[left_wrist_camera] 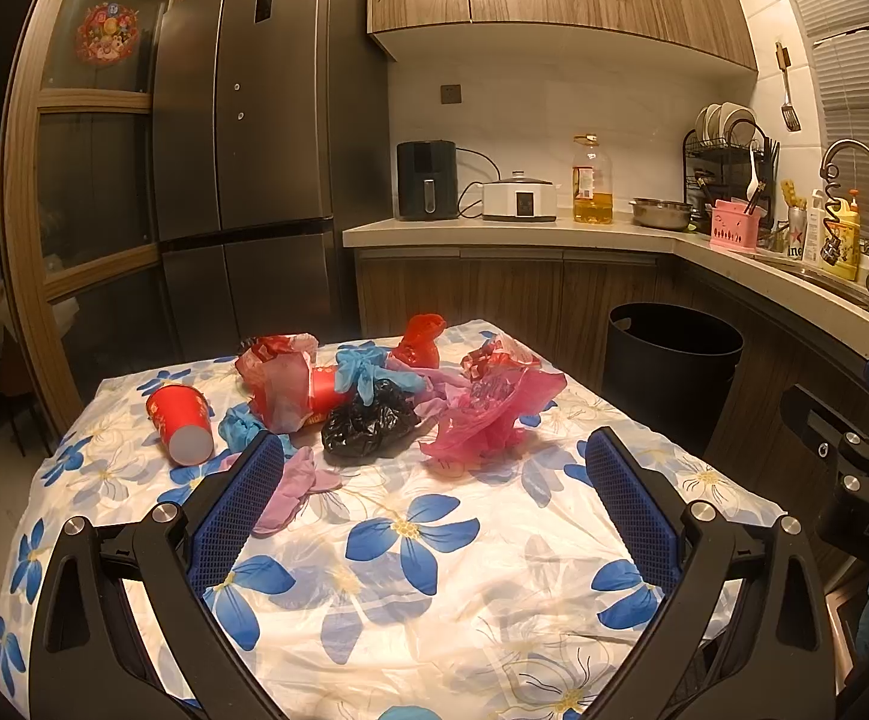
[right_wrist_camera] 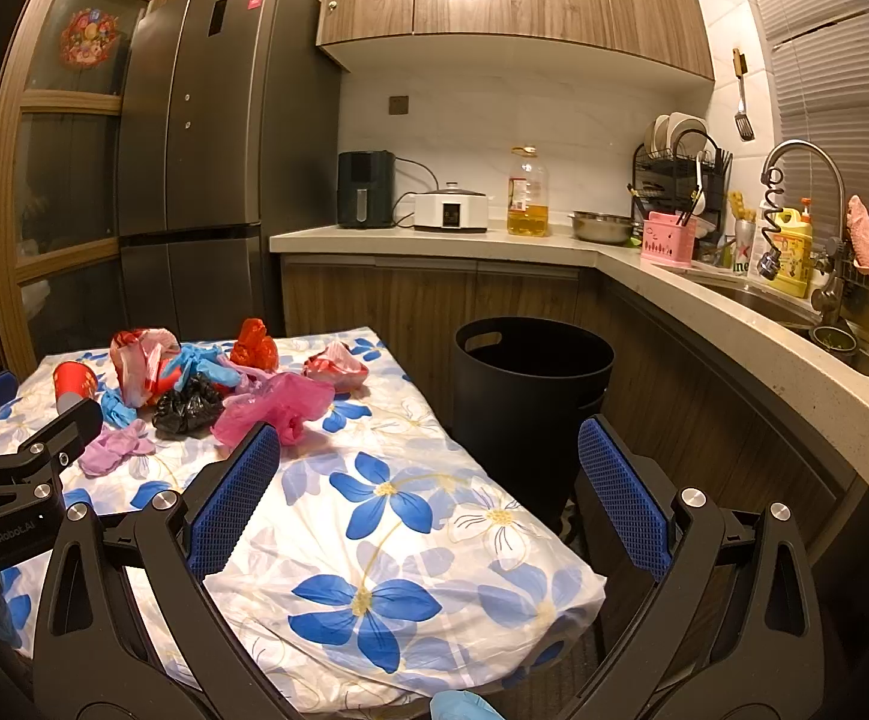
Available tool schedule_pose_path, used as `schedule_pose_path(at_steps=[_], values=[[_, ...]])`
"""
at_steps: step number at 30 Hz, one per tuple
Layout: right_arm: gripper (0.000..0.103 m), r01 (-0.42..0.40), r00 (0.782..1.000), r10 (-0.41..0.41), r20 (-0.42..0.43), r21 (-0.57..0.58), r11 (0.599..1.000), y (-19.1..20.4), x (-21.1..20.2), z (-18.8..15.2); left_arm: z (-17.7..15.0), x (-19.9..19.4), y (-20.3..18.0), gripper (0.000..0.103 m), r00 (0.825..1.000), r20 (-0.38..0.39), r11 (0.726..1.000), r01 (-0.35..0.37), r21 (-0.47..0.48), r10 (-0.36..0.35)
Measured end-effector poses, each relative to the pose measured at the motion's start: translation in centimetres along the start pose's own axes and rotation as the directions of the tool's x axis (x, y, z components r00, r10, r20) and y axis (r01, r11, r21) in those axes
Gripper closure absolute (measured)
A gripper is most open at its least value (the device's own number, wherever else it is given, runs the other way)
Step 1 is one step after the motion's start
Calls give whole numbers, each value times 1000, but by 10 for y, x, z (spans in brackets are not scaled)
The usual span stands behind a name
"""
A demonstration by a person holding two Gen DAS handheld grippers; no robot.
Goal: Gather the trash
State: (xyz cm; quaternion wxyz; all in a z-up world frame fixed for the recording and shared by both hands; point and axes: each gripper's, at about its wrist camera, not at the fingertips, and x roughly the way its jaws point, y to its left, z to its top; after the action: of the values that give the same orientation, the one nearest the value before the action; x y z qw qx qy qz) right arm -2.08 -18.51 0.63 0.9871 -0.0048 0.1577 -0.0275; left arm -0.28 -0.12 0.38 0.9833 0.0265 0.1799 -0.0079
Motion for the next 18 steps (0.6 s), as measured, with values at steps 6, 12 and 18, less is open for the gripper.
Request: schedule_pose_path(at_steps=[6, 12, 18], values=[[5, 0, 1000, 0, 0, 0, 1000, 0, 0, 1, 0, 0, 0, 6, 1000, 1, 1000, 2, 0, -2], [5, 0, 1000, 0, 1, 0, 1000, 1, 0, 2, -1, 0, 0, 6, 1000, 2, 1000, 0, 0, 0], [5, 0, 1000, 0, 1, 0, 1000, 0, 0, 3, -1, 0, 0, 6, 1000, 1, 1000, 1, -1, -1]])
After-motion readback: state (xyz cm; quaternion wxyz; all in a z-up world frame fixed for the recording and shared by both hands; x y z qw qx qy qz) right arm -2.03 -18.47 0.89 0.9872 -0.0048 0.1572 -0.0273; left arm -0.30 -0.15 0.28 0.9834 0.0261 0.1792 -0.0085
